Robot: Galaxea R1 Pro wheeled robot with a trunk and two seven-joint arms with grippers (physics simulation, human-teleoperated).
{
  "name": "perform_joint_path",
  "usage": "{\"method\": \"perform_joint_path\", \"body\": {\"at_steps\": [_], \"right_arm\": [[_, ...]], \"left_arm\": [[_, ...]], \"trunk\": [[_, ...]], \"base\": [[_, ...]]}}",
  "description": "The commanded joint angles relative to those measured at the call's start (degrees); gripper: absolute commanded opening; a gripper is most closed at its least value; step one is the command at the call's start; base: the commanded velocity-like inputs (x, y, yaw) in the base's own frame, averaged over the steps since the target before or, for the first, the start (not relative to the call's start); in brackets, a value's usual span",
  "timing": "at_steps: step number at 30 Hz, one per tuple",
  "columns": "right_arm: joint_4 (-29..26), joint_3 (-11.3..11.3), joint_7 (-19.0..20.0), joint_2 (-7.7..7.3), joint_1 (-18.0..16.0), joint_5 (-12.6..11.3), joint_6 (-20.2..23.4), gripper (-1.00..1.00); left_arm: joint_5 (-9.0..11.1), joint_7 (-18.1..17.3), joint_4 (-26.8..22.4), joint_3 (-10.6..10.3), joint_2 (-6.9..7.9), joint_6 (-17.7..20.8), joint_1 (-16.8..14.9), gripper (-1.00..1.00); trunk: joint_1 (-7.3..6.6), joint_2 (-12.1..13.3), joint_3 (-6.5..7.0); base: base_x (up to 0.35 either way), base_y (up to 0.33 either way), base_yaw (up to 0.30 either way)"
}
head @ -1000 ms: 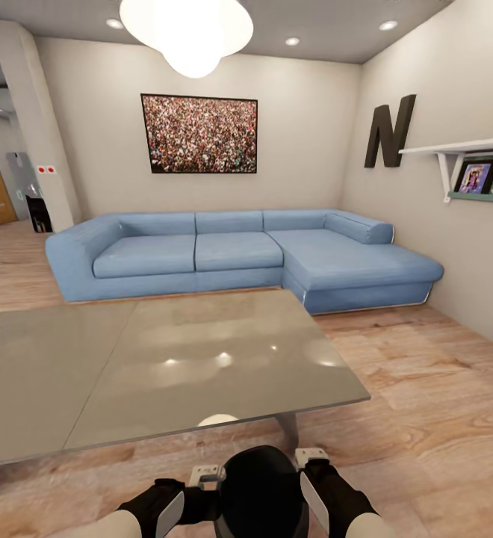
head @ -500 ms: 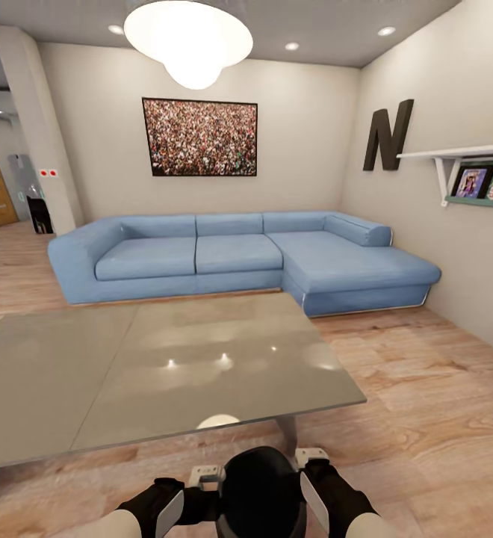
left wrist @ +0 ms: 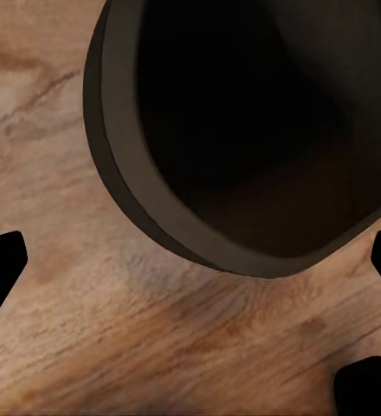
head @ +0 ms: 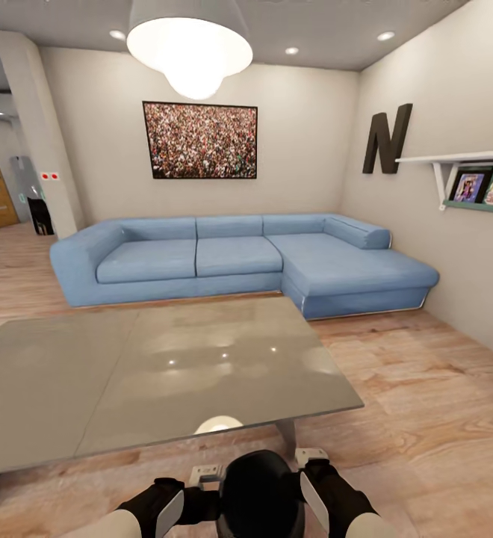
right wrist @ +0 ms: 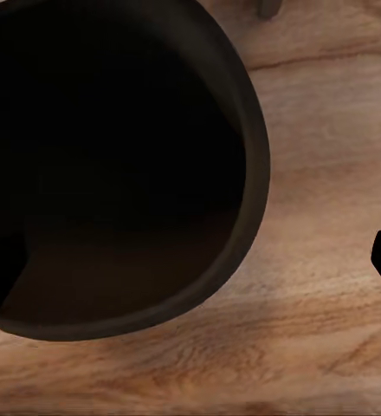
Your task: Place each of the two pumpkins and all three candles from the living room inside a cabinet in the living room (use any cabinet), then make sure every cabinet is closed, and position the cauldron so it is next to a table in the living room.
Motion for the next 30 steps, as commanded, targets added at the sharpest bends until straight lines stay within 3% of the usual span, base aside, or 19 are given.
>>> {"method": "perform_joint_path", "body": {"at_steps": [1,14,30], "right_arm": [[-0.10,0.07,-0.23,0.01,-0.01,-0.07,0.32,1.00],[-0.10,0.07,-0.23,0.01,-0.01,-0.07,0.32,1.00],[-0.10,0.07,-0.23,0.01,-0.01,-0.07,0.32,1.00]], "left_arm": [[0.58,-0.02,-0.10,-0.49,0.03,0.34,-0.01,1.00],[0.58,-0.02,-0.10,-0.49,0.03,0.34,-0.01,1.00],[0.58,-0.02,-0.11,-0.49,0.00,0.34,-0.01,1.00]], "trunk": [[-0.26,0.39,0.13],[-3.11,5.60,2.46],[-6.63,12.02,5.33]], "base": [[-0.206,0.000,0.000],[-0.124,0.000,0.000],[-0.011,0.000,0.000]]}}
